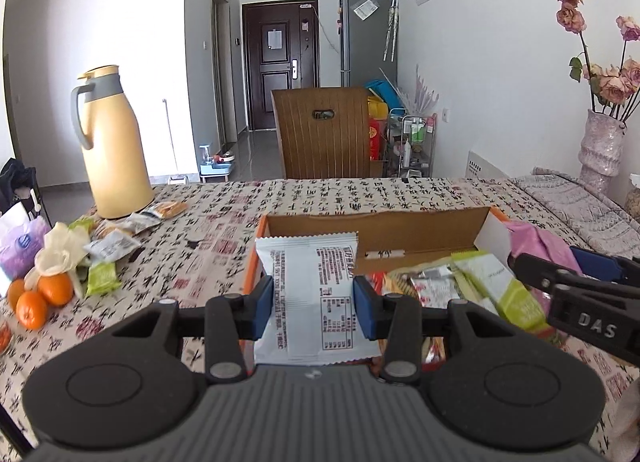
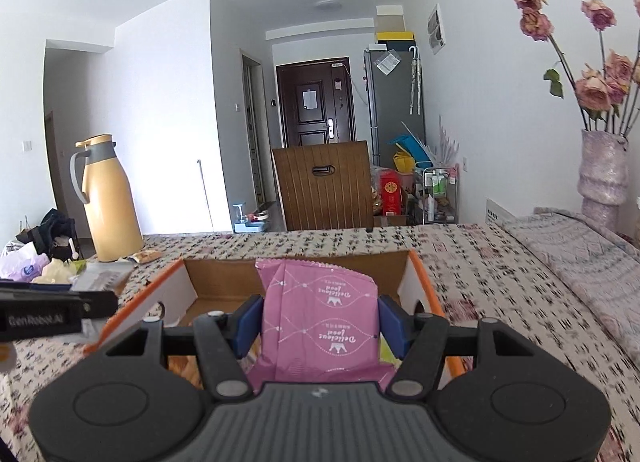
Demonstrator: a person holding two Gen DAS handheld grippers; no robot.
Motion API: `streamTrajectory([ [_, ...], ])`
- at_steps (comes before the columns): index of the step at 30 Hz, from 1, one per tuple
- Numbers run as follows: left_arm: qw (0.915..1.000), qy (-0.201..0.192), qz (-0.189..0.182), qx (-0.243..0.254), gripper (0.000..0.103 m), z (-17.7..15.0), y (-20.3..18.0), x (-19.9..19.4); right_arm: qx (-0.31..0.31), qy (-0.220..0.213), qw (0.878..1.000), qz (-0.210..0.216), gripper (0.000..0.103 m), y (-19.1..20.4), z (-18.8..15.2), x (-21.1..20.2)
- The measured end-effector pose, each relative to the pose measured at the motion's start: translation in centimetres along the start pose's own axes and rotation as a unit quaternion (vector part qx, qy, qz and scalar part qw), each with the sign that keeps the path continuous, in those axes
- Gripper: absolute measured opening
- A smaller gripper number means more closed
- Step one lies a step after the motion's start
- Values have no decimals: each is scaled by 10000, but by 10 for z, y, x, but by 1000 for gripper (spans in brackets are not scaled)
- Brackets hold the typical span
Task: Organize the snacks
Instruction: 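Carry both packets over the box and open both grippers to drop them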
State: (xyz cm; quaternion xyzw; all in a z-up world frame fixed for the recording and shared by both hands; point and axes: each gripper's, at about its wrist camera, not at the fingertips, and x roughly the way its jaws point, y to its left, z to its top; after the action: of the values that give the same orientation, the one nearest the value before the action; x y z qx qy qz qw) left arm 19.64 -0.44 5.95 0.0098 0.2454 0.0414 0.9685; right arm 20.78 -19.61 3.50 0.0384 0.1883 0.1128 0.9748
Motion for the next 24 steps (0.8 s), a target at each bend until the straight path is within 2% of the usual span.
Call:
streamTrajectory([
  [6, 10000, -70, 52, -11, 43, 12, -3, 25, -1, 46, 10000, -86, 61, 0, 10, 33],
  [10, 9998, -80, 169, -106, 43, 13, -2, 48, 70, 161, 9998, -121, 61, -4, 5, 52],
  [21, 9997, 210, -53, -105, 43, -9, 1, 83, 20, 449, 9990, -44, 61, -10, -14, 69],
  [23, 9996, 224, -111, -131, 44, -11, 2, 83, 12, 495, 9988, -58, 61, -10, -15, 71],
  [24, 9996, 219, -107, -141, 49, -12, 3, 82, 11, 496, 9987, -65, 61, -10, -15, 70],
])
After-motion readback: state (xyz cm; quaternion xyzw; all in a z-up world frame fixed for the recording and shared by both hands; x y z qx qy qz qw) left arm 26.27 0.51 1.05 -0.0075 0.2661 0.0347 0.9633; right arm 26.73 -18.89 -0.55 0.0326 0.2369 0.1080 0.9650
